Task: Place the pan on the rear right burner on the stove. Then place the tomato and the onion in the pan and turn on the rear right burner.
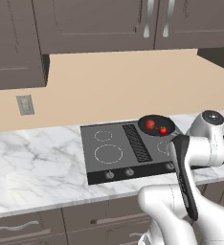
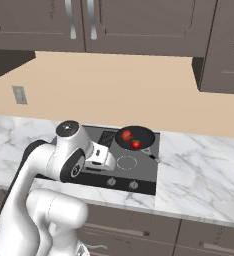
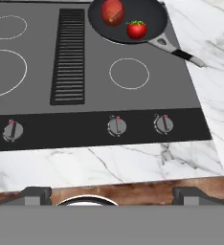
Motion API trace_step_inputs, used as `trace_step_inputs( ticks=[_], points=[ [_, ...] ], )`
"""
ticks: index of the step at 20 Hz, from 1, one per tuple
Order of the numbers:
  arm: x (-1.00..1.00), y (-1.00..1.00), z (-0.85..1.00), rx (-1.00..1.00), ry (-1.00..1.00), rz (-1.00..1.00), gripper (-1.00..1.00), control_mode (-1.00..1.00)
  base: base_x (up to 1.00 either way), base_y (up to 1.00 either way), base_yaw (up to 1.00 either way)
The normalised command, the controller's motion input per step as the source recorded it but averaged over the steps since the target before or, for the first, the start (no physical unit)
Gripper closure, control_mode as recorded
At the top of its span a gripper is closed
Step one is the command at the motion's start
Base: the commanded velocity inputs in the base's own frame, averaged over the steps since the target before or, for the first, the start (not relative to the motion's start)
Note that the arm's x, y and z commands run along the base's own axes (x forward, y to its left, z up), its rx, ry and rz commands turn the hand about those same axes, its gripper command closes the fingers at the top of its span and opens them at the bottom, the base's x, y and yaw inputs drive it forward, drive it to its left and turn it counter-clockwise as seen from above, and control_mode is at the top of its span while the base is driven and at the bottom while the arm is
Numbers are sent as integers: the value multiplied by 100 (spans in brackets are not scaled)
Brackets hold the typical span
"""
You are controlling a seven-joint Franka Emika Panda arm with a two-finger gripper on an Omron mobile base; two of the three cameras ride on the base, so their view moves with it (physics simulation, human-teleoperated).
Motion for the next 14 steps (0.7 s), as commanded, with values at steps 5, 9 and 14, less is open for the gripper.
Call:
trace_step_inputs(
  ticks=[5,9,14],
  points=[
    [1,0,-32,1,0,6,-100,-100,0,0,0],
    [7,0,-32,0,0,5,-100,-100,0,0,0],
    [17,3,-31,0,0,3,-100,-100,0,0,0]
  ],
)
